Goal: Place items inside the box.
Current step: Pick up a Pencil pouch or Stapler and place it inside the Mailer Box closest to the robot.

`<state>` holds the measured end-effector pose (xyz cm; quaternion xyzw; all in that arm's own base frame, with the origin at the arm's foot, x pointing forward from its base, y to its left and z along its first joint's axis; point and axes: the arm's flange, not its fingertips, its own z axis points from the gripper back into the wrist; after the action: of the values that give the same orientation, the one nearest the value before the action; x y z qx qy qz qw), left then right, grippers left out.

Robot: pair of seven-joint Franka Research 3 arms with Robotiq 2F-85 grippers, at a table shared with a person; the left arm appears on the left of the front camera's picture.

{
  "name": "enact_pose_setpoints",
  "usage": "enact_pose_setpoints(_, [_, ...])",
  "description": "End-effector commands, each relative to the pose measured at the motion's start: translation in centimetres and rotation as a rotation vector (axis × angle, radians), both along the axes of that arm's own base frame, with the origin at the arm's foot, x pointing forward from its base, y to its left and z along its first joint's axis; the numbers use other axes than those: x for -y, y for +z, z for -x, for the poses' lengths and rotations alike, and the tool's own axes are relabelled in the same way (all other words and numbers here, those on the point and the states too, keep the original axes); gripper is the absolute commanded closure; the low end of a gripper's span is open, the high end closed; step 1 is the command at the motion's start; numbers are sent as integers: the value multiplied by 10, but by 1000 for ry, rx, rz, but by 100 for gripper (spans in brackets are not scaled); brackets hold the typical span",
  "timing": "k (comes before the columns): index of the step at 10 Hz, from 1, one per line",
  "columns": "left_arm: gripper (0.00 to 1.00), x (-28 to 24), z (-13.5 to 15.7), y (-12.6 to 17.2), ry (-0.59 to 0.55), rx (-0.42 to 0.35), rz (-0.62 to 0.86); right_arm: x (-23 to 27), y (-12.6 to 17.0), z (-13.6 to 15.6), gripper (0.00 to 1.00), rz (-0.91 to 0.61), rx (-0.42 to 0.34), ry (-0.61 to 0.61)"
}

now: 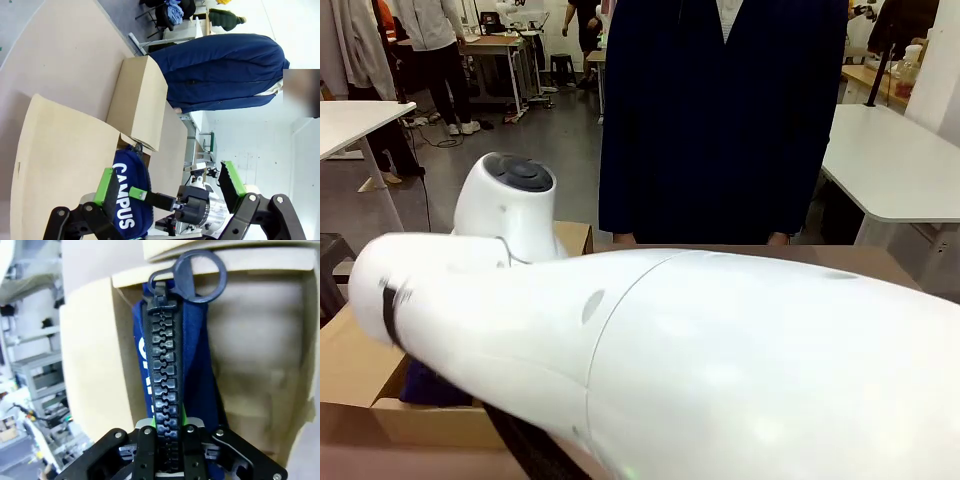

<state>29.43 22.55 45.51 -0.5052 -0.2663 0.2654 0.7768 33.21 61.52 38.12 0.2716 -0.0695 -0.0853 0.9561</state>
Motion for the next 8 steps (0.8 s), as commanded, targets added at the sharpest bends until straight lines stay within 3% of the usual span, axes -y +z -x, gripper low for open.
enact_pose_setpoints(1, [0,0,1,-1,-6,20,0,19,5,-9,92,-48,-12,-57])
enact_pose_setpoints(3, [0,0,1,-1,-6,20,0,14,-3,-9,92,-3,30,-51])
enact_pose_setpoints(8, [0,0,1,-1,-6,20,0,1,-28,-2,92,36,-12,37])
